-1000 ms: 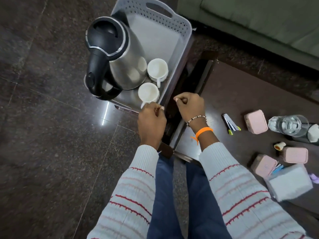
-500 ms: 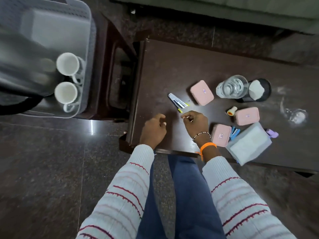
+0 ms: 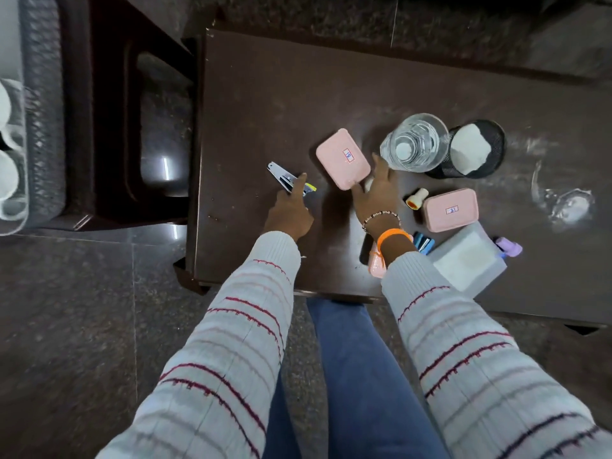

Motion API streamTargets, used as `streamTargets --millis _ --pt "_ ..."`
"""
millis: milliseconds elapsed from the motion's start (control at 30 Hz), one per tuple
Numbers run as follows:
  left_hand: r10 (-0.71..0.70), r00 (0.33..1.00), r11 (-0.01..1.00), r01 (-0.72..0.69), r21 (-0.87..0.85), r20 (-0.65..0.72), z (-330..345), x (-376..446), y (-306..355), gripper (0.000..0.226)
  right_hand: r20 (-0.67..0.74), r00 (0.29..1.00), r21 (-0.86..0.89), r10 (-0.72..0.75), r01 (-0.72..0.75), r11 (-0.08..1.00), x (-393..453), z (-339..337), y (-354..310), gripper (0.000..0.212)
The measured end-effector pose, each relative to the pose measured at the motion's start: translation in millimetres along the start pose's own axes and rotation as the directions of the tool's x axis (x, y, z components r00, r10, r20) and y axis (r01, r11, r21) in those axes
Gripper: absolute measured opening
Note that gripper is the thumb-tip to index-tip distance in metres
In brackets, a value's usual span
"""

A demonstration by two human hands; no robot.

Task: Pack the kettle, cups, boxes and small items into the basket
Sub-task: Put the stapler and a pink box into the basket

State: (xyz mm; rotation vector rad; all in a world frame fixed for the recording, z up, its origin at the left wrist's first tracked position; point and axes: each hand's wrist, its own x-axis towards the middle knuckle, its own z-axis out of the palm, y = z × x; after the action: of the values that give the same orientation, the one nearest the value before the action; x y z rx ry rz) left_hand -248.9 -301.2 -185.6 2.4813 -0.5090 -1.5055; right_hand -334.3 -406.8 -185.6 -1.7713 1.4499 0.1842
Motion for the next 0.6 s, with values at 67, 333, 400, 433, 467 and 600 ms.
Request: streamTargets --millis 67,333,400,433,467,600 --pt "-0.002 0.999 1.000 0.003 0.007 -0.051 2.9 3.9 0.0 0.054 0.007 1.000 -0.008 0.004 -0.004 1.000 6.7 4.5 -0.7 0.056" --pt "0.039 0.968 0.984 0.007 0.180 -0.247 18.9 0.7 -18.4 0.031 -0.015 0.983 0.190 0.184 -0.178 0.965 7.9 19.5 5.3 0.027" --pt "0.058 0.963 0.980 -0.005 0.199 -0.262 21.3 -0.6 -24.6 0.033 0.013 0.979 0.278 0.202 -0.197 0.940 2.4 21.5 4.7 0.019" --pt "0.064 0.962 0.982 -0.013 0.187 -0.267 21.3 -2.0 -26.8 0.033 0.021 0.978 0.305 0.206 -0.202 0.931 -0.6 21.8 4.7 0.020" --pt "0.068 0.959 0.986 -0.023 0.164 -0.274 20.3 -4.3 -29.4 0.031 0.019 0.979 0.320 0.204 -0.199 0.926 -4.3 21.9 4.2 0.021" --pt "0.095 0.945 0.995 -0.083 0.050 -0.314 6.0 -22.8 -43.1 0.028 -0.005 0.982 0.366 0.187 -0.172 0.914 -22.5 26.3 -4.6 0.022"
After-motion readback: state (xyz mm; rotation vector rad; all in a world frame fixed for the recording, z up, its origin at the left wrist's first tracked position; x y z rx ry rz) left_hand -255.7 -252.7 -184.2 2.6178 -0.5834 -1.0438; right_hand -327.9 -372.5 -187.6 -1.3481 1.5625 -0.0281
